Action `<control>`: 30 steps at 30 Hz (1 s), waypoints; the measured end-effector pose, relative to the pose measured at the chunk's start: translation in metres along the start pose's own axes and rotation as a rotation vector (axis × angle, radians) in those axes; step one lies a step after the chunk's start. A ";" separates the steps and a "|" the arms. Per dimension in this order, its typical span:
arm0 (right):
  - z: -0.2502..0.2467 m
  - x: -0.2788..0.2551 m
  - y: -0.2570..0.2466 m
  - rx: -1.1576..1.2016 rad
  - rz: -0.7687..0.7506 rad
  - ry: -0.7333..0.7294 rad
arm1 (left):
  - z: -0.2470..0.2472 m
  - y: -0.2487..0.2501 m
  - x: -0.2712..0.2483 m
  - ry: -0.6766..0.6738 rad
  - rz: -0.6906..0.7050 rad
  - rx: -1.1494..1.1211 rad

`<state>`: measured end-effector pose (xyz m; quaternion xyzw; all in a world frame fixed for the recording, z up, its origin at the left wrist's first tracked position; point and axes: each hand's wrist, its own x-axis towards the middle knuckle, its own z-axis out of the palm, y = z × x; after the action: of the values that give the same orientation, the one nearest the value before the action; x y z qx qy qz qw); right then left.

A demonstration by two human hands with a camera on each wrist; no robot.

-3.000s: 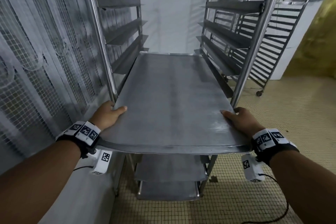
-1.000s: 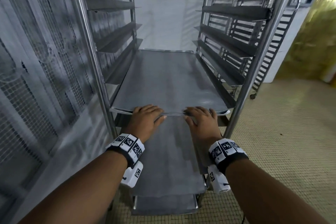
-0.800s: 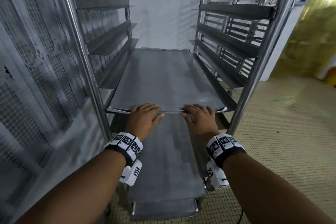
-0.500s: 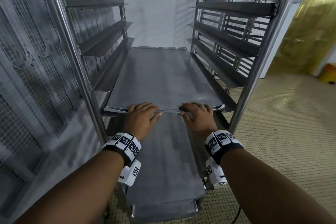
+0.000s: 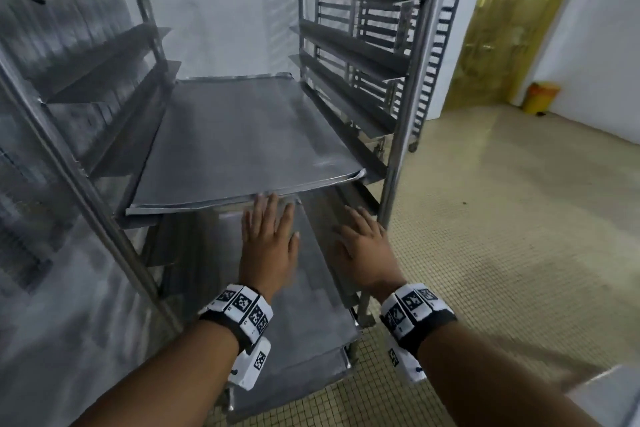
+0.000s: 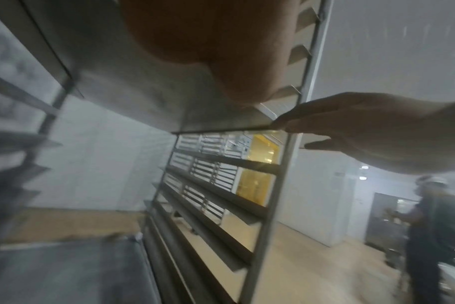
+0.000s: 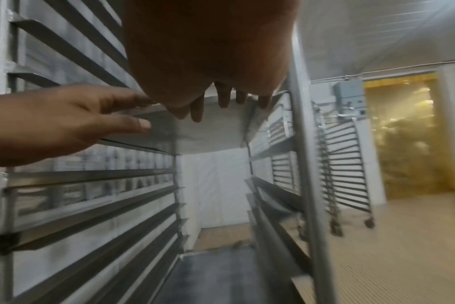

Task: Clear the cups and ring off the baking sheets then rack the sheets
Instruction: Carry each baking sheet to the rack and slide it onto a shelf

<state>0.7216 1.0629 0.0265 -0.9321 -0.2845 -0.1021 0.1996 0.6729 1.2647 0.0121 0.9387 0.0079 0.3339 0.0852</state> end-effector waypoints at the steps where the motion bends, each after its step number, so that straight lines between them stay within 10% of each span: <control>1: -0.001 -0.020 0.016 -0.007 0.069 -0.012 | 0.012 0.018 -0.004 -0.006 0.042 -0.070; 15: -0.132 -0.439 0.190 -0.058 1.214 0.254 | 0.079 0.414 -0.108 -0.827 0.514 -0.706; 30: -0.236 -0.786 0.224 -0.049 1.725 0.350 | 0.024 0.720 -0.309 -1.240 0.792 -0.766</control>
<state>0.1887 0.4071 -0.0703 -0.7971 0.5556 -0.0633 0.2278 0.4176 0.5297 -0.0810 0.7917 -0.4860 -0.2592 0.2642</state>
